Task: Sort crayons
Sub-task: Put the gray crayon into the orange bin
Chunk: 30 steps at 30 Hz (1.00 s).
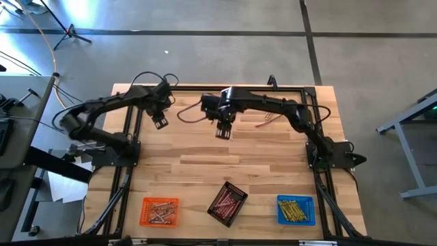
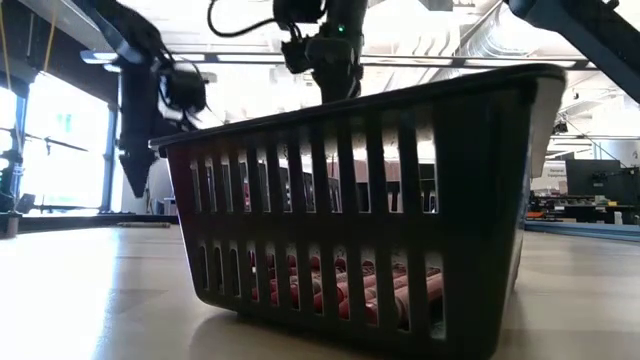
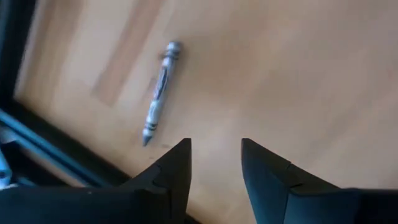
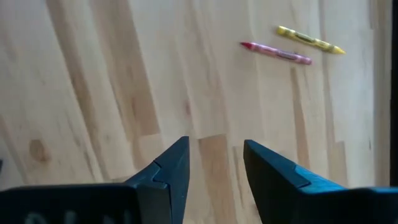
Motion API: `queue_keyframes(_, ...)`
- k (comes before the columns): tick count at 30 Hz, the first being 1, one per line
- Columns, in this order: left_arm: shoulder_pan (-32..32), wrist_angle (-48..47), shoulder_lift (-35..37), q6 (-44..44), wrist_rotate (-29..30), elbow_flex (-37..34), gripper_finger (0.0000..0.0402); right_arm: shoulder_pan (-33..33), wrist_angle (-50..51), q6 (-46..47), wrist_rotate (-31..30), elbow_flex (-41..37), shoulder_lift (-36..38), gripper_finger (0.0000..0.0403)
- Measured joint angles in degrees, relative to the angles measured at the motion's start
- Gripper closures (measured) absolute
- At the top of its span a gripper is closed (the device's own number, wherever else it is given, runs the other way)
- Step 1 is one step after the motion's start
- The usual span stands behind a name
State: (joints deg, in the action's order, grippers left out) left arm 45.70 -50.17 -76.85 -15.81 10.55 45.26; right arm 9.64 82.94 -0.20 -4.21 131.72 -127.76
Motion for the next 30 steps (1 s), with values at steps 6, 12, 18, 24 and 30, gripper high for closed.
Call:
queue_keyframes(6, 5.1, 0.7, -8.1, -0.1, 3.6, 5.0, 0.0273, 3.4, 0.0, -0.3, 1.4, 0.0, 0.0, 0.0265)
queue_keyframes(12, 8.2, 0.4, -12.4, -0.4, 3.6, 9.6, 0.0273, 4.9, -0.3, -0.3, 1.6, 0.0, 0.0, 0.0265)
queue_keyframes(18, 9.1, -0.4, -14.0, -0.4, 3.3, 12.1, 0.0273, 5.4, -0.5, -0.3, 1.7, 0.0, 0.0, 0.0265)
queue_keyframes(24, 9.0, -1.7, -14.0, 0.1, 1.6, 12.3, 0.0273, 5.3, 1.1, -0.3, 1.7, 0.0, 0.0, 0.0265)
queue_keyframes(30, 9.0, -1.7, -14.0, -2.3, 1.6, 12.3, 0.0273, 5.5, 4.1, -0.4, 1.7, 0.0, 0.0, 0.0265)
